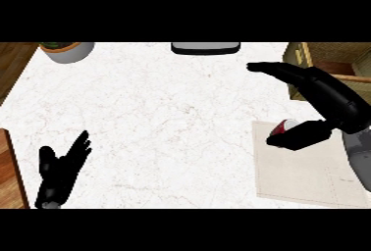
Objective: Pick the can from the placemat and place it in the basket
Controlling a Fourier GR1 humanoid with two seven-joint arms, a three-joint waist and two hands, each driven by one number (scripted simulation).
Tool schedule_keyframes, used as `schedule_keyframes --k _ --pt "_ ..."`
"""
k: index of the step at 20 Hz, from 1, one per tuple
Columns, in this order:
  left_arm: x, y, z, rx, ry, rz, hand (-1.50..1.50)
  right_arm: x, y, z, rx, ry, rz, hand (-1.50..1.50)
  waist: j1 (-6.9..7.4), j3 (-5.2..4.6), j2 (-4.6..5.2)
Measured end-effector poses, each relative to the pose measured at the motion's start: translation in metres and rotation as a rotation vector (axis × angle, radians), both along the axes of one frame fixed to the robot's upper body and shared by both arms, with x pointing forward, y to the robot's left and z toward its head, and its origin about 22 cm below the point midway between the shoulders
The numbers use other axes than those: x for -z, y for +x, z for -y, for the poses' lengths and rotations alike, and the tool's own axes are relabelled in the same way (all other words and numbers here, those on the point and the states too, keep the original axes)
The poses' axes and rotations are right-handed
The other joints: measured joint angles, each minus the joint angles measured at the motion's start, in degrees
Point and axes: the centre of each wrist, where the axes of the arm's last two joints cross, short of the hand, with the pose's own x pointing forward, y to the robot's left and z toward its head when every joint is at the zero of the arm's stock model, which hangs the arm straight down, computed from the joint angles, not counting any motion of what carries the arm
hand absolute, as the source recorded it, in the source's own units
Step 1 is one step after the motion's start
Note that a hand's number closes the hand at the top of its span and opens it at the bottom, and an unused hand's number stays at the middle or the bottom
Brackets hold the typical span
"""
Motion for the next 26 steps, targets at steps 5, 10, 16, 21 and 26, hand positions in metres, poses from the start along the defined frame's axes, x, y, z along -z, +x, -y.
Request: schedule_keyframes --k 5,10,16,21,26 --pt "-0.001 -0.003 0.000 0.007 -0.007 0.000 0.00 -0.075 -0.004 0.020 0.063 -0.236 0.053 -1.50 0.23 -0.03 0.11" --pt "-0.002 -0.002 0.001 0.001 -0.007 -0.004 0.00 -0.129 -0.011 0.040 0.062 -0.439 -0.027 -1.50 0.43 -0.02 0.30" --pt "-0.001 0.000 0.003 0.009 -0.006 -0.007 0.00 -0.164 -0.017 0.057 0.048 -0.625 -0.152 -1.50 0.75 0.09 0.49" --pt "-0.004 0.000 0.000 0.018 -0.007 -0.008 0.00 -0.177 -0.020 0.063 0.045 -0.675 -0.183 -1.50 1.07 0.08 0.60" --pt "-0.002 -0.004 0.006 0.022 -0.010 0.002 0.00 -0.161 -0.019 0.063 0.024 -0.671 -0.214 -1.50 0.97 0.12 0.63"
